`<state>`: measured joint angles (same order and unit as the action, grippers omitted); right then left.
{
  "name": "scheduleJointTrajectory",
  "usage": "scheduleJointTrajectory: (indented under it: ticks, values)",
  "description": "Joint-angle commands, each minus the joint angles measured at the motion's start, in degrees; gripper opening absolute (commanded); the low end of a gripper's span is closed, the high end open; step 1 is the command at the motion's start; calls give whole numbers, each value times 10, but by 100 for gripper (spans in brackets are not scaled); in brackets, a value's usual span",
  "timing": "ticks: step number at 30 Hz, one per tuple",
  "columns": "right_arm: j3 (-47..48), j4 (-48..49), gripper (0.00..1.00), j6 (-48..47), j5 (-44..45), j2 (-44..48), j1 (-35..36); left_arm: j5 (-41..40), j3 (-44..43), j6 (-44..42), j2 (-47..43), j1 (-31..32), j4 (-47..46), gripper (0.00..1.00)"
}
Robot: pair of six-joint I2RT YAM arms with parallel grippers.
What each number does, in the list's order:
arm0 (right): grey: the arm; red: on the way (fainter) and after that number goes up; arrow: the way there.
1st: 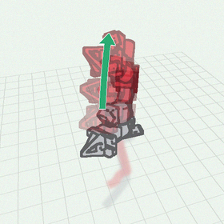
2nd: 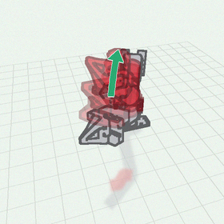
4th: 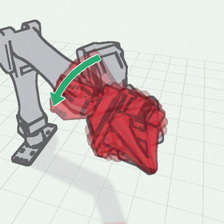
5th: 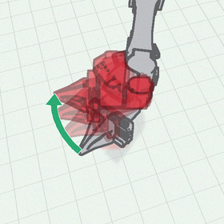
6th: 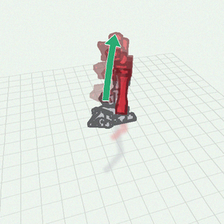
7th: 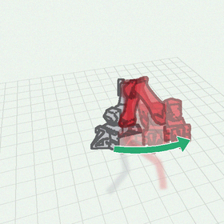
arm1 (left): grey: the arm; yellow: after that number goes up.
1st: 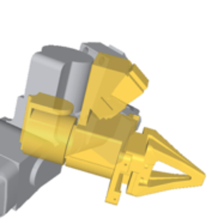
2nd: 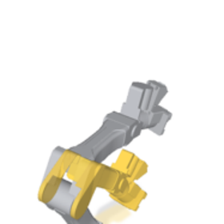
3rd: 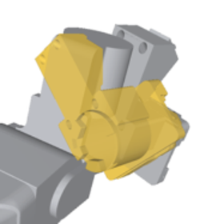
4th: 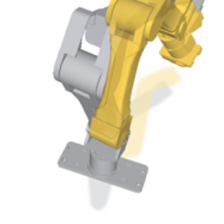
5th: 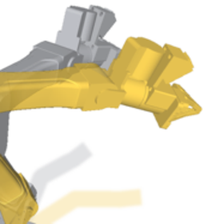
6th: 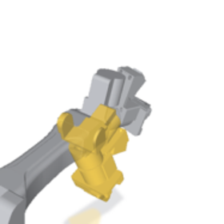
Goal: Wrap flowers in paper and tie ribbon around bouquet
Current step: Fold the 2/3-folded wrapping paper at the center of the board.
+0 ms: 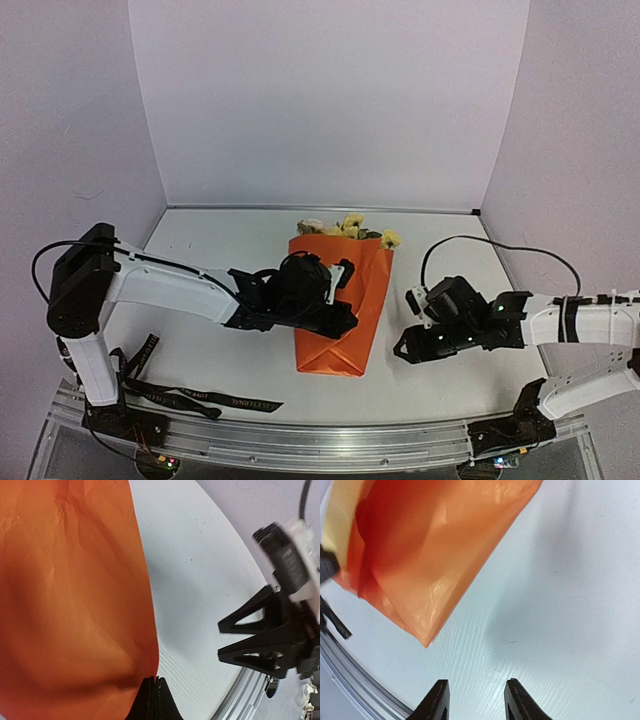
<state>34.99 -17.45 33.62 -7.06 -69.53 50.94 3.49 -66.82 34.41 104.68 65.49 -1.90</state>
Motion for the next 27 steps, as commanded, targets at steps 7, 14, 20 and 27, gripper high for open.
scheduleJointTrajectory:
  ticks: [7, 14, 20, 27]
  values:
    - [83, 18, 70, 42, -45, -10, -84, 55, -98, -23, 90, -7, 30, 0]
    - [168, 49, 74, 70, -108, -110, -138, 74, -101, -24, 101, -16, 26, 0]
    - [232, 75, 64, 100, -137, -202, -157, 82, -112, -27, 106, -18, 25, 0]
    - [274, 90, 44, 129, -158, -263, -178, 89, -127, -32, 115, -20, 31, 0]
